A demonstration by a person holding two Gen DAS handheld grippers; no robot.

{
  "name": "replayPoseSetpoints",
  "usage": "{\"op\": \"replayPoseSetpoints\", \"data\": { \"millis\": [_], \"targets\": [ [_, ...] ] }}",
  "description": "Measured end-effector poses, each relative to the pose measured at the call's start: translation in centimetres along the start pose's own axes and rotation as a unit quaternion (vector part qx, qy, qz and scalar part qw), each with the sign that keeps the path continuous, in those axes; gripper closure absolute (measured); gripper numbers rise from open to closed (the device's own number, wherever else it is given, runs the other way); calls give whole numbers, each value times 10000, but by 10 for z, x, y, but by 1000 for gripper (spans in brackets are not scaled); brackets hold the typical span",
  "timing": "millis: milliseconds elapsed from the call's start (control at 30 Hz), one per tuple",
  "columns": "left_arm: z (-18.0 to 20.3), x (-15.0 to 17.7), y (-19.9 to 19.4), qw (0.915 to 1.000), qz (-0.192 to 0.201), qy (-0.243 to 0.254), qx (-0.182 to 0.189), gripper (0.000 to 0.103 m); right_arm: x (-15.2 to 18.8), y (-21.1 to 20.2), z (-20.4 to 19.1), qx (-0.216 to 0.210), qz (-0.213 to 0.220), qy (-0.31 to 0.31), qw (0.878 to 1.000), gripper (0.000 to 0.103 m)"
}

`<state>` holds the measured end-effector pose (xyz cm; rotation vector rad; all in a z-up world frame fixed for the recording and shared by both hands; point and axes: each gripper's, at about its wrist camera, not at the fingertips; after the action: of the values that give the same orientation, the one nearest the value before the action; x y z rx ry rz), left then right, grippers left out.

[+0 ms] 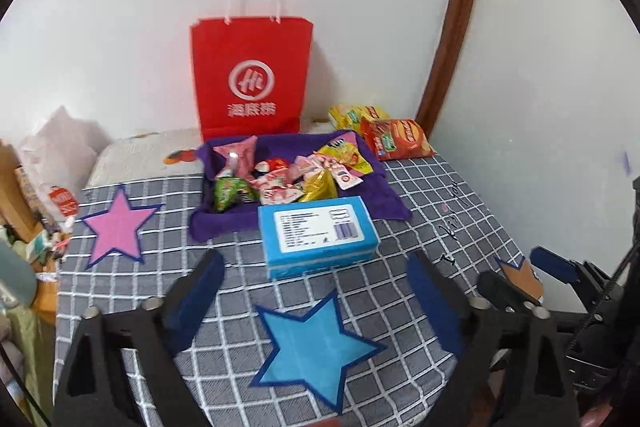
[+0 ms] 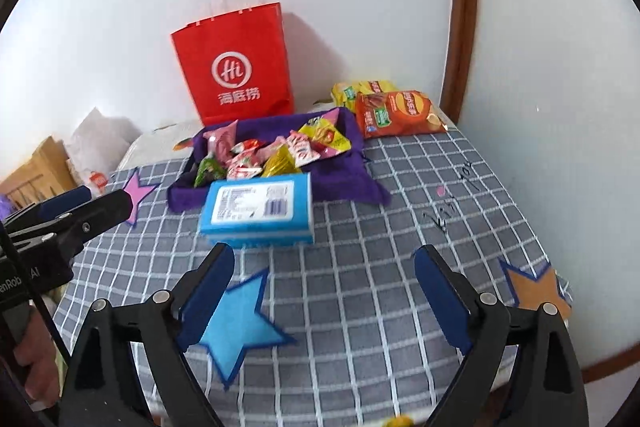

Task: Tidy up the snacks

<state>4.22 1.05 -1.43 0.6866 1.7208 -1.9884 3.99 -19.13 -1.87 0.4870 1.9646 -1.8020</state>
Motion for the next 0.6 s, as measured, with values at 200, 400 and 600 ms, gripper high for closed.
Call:
{"op": "replayPoseSetpoints", "data": {
  "millis": [200,400,600],
  "targets": [
    [-2,21,-16,9990,148,-182,-371,2,20,-28,-1,191,169,75,9996,11],
    [7,27,-22,9992,159,-59,-354,2,25,-41,1,224,338,121,9991,11],
    [14,30,-26,9995,164,-27,-278,2,29,-45,1,192,363,101,9991,11]
  ]
}}
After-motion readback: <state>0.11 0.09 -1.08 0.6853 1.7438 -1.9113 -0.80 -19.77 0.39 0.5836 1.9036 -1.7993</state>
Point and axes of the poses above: each gripper's, at about its wrist camera, not at the fingertips, and y roughly the way its jaws point, z to its right, x to its underside, and after that the axes turned 11 degrees about -z, right-handed
